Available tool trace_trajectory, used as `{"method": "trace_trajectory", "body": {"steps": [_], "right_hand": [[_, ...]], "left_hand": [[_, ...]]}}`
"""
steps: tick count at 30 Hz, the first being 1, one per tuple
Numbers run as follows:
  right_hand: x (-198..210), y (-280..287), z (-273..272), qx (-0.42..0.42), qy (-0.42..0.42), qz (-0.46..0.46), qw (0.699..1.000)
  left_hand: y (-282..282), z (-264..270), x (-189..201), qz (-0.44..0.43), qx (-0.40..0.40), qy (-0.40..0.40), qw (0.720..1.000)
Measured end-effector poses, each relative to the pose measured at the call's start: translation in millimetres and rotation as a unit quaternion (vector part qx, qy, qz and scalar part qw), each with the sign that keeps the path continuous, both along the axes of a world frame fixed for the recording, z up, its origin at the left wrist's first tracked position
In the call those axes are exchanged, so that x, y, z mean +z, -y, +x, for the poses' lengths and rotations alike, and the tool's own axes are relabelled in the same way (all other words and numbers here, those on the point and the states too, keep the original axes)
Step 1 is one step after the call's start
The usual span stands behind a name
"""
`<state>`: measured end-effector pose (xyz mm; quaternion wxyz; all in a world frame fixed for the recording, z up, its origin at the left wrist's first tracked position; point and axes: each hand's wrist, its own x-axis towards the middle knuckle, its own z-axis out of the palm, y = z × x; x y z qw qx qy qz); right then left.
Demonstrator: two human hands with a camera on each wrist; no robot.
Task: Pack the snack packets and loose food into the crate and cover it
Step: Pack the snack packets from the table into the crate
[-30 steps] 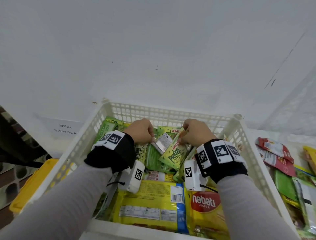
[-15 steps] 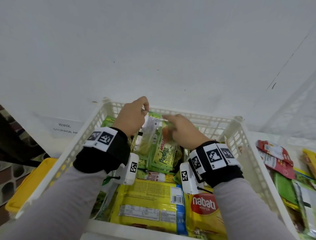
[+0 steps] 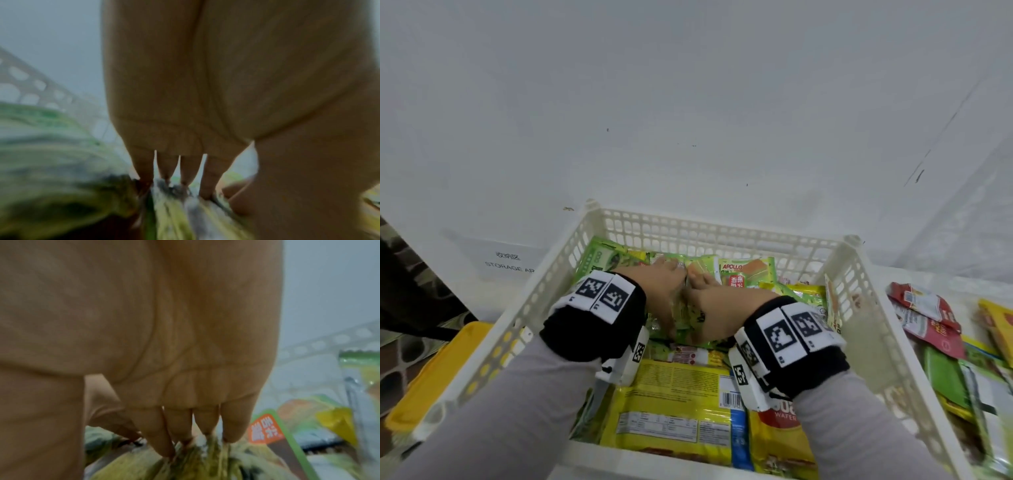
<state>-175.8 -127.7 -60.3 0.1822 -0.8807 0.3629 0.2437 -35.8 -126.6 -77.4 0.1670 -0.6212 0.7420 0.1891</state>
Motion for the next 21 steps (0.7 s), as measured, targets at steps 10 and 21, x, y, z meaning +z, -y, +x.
{"method": "trace_trajectory", "body": {"steps": [10, 21], "right_hand": [[14, 10, -9, -0.067, 0.147, 0.043, 0.986], [28, 38, -112, -0.404, 0.039, -0.148, 0.902]], "left_hand": [[-1, -7, 4, -0.039, 0.012, 0.024, 0.999], [-25, -69, 28, -0.055, -0.132, -0.269, 0.952]]}}
